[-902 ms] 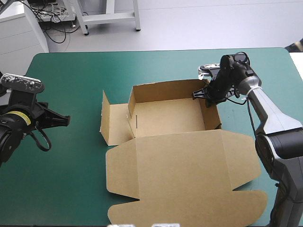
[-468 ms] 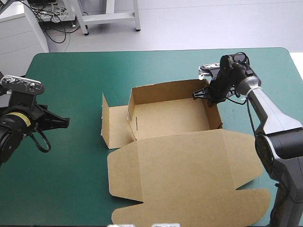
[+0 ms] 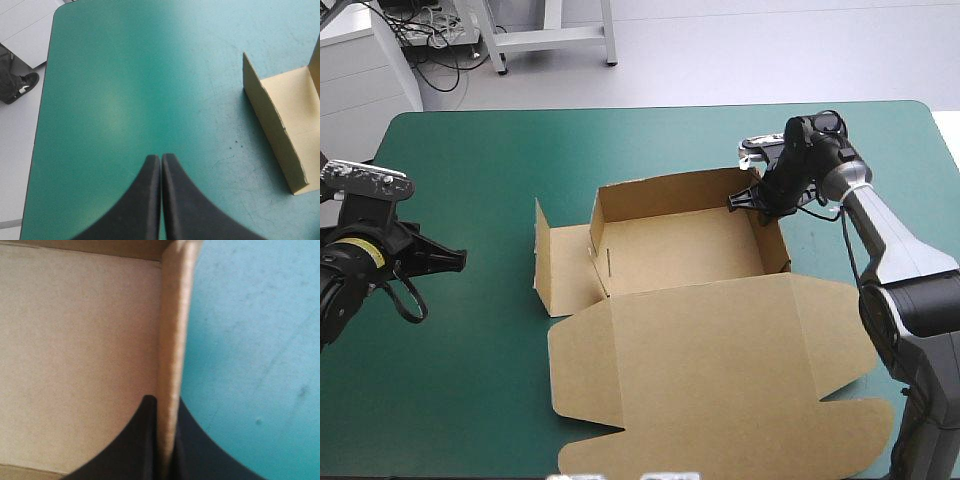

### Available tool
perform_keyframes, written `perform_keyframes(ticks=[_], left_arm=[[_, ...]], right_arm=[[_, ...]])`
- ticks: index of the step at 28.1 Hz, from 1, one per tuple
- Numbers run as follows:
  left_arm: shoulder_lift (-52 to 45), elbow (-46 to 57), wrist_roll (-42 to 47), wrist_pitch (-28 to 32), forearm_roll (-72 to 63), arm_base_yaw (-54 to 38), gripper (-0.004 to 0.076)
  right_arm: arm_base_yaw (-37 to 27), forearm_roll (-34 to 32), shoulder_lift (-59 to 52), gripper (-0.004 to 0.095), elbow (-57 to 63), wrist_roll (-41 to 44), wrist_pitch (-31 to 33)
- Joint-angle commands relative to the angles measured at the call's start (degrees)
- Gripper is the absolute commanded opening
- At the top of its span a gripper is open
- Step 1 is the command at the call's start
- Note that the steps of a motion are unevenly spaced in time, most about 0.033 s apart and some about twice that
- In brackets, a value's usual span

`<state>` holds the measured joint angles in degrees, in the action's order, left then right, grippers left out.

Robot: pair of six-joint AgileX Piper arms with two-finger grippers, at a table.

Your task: Fold the box

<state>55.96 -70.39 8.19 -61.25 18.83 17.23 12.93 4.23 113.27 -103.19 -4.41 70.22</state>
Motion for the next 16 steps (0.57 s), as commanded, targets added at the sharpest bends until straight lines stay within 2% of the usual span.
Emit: perform_keyframes(ticks=[1, 5, 11, 14, 16], left_arm=[[-0.8, -1.6, 0.8, 2.9, 1.1, 0.1, -0.0009], [-0.8, -1.6, 4.6, 2.8, 1.5, 0.1, -0.0009], [-0.8, -1.6, 5.1, 2.7, 2.3, 0.1, -0.0007], [-0.8, -1.6, 3.2, 3.1, 1.1, -0.5, -0.0007], [-0.7, -1.6, -1.3, 4.6, -5.7, -3.9, -0.0005]], right_arm=[[-0.4, -0.5, -5.1, -0.0024, -1.7, -4.0, 1.3], [-3.2, 5.8, -9.0, -0.0024, -1.7, -8.4, 1.3], [-11.5, 18.6, -15.6, -0.0024, -1.6, -15.4, 1.3], [-14.3, 18.8, -18.8, -0.0024, -1.6, -16.4, 1.3], [-16.3, 19.0, -20.8, -0.0024, -1.6, -16.9, 1.3]])
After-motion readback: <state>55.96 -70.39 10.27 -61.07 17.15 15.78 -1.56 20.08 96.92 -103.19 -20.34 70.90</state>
